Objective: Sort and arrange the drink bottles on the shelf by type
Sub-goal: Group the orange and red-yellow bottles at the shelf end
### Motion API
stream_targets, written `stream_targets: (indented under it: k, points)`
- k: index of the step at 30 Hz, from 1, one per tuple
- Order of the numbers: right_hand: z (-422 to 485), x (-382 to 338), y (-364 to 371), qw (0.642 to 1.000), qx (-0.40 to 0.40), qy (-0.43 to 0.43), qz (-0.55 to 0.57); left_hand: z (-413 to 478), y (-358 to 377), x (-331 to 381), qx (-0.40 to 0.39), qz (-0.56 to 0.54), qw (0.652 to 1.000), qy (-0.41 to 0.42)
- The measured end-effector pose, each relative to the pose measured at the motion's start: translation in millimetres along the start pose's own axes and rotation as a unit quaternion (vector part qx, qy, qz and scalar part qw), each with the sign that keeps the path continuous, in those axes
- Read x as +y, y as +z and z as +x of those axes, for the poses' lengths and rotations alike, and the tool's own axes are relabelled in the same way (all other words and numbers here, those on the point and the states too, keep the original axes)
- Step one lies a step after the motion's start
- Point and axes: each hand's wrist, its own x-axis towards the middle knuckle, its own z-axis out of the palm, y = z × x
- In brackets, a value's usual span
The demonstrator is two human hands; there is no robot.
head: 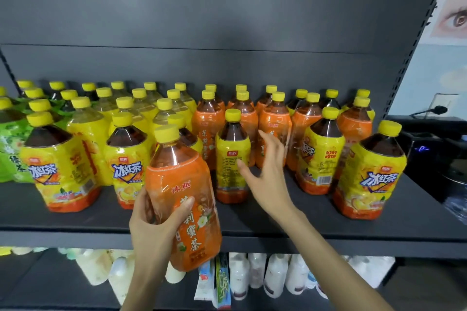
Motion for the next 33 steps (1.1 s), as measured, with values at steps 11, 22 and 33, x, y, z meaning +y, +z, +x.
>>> stream_targets:
  k: [11, 22, 33]
  points:
    - [33, 10, 33, 0.997, -0.007, 0.047, 0.064, -10, -11, 6, 0.027, 0.002, 1.000, 0.010]
    - [-14, 25, -45, 0.999, 0.030, 0.041, 0.018, -6, 10, 1, -0.020, 0.009, 1.000, 0.017]
    - [-38, 49, -123, 0.962, 0.162, 0.092, -0.198, 7, 48, -3, -0.067, 0.008, 0.997, 0.038]
